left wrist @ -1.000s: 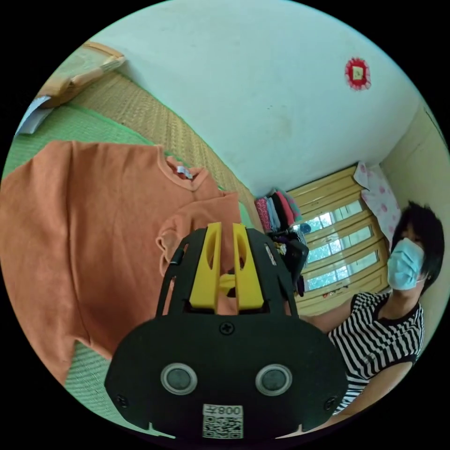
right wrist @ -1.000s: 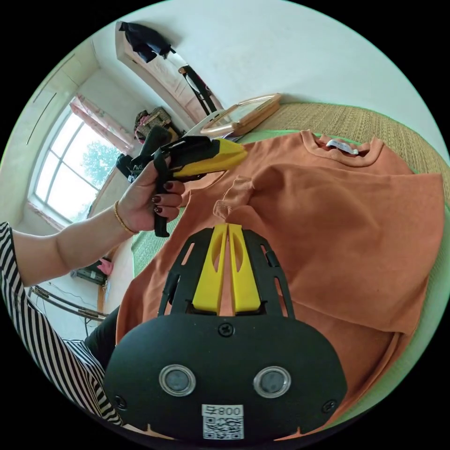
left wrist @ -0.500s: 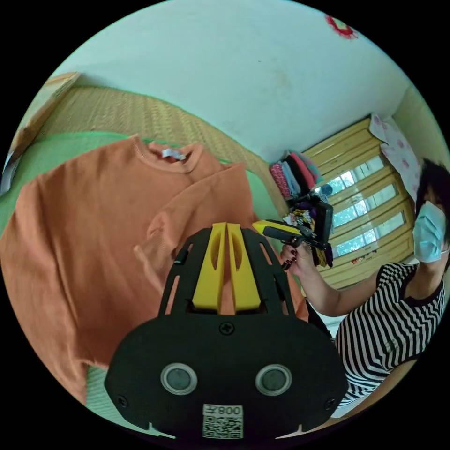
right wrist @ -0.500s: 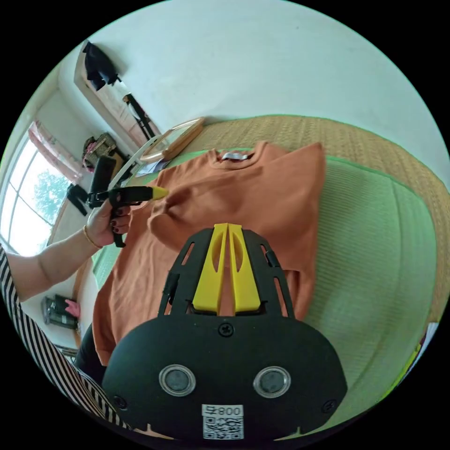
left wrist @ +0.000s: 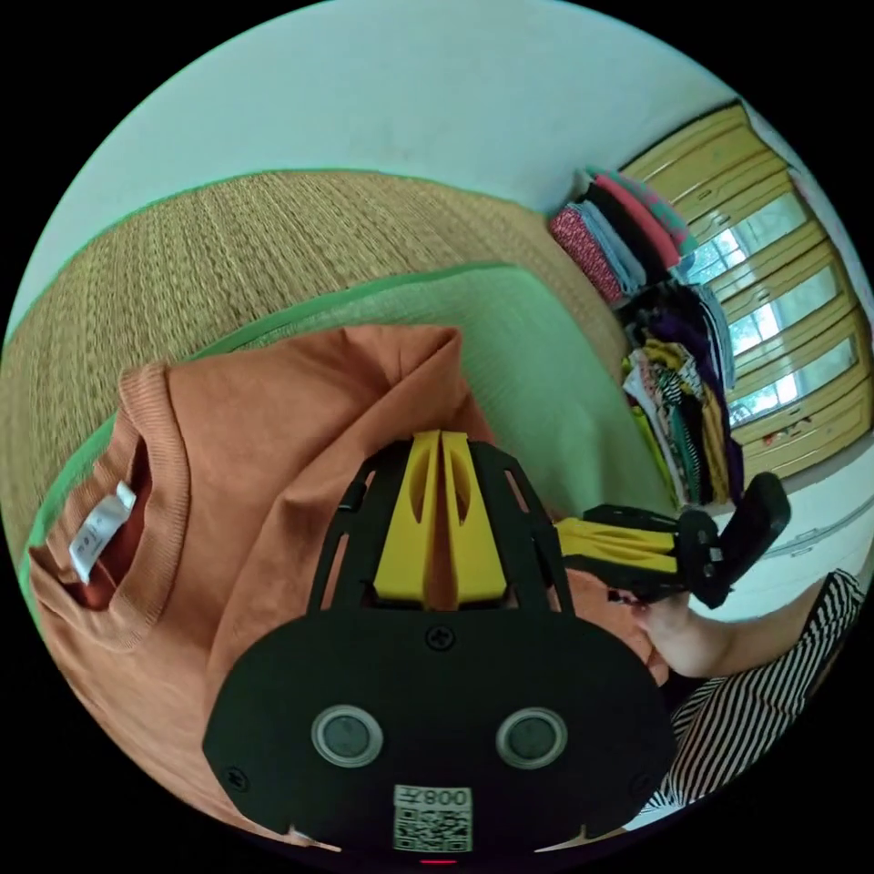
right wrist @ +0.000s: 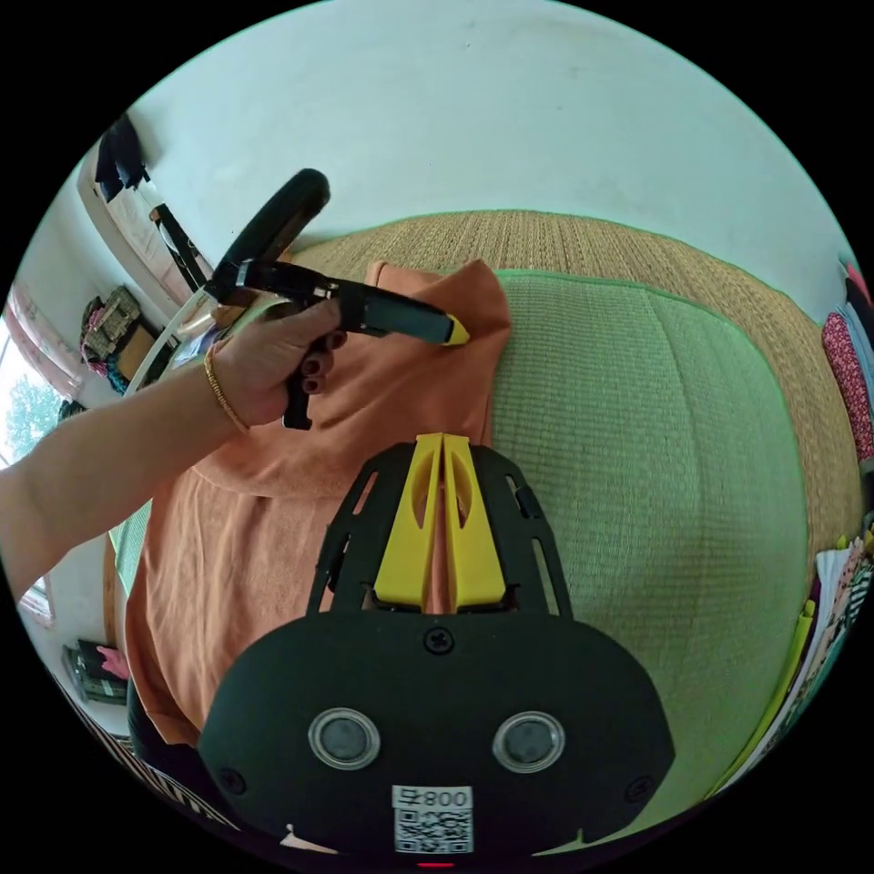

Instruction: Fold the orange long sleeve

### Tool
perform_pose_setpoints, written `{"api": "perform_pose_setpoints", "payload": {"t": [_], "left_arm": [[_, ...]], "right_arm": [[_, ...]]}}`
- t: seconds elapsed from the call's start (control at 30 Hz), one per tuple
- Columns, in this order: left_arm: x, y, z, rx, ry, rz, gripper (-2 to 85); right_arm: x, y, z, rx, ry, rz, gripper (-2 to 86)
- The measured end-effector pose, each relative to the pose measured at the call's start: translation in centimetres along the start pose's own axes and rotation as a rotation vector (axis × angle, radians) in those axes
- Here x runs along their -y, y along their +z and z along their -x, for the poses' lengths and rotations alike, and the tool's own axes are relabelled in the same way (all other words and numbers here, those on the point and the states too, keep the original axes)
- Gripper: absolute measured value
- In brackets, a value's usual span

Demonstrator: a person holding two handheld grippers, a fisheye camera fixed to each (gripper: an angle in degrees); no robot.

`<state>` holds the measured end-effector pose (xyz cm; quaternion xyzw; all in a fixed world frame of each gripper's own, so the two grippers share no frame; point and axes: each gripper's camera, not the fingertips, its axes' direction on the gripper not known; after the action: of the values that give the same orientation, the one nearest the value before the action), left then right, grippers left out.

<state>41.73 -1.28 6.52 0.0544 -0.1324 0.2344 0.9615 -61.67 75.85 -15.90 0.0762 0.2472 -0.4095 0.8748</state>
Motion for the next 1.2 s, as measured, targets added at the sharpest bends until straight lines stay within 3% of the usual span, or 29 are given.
{"api": "perform_pose_setpoints", "payload": {"t": [0.2, 0.4, 0.53, 0.73, 0.83, 1.2], "left_arm": [[0.9, -1.0, -0.5, 0.011, 0.013, -0.104, 0.2], [3.4, 1.6, 0.3, 0.086, -0.023, -0.042, 0.3], [3.3, 1.6, 0.7, 0.041, -0.041, -0.094, 0.3], [4.1, 1.4, 0.1, 0.183, 0.018, -0.161, 0.1], [4.9, 3.7, 2.1, 0.172, -0.026, -0.086, 0.1], [-0.3, 2.6, 3.7, 0.007, -0.021, -0.223, 0.2]], "right_arm": [[-0.5, -0.5, 0.6, -0.034, -0.044, 0.026, 0.1], [-1.2, -1.3, 0.6, -0.071, -0.057, 0.03, 0.2], [-1.6, -1.8, -0.6, -0.045, -0.044, 0.032, 0.1], [-2.2, -2.4, -2.1, -0.016, -0.03, 0.029, 0.2], [-2.5, -2.6, -2.0, -0.046, -0.043, 0.03, 0.2], [-3.0, -3.3, -4.2, -0.021, -0.031, 0.03, 0.2]]}}
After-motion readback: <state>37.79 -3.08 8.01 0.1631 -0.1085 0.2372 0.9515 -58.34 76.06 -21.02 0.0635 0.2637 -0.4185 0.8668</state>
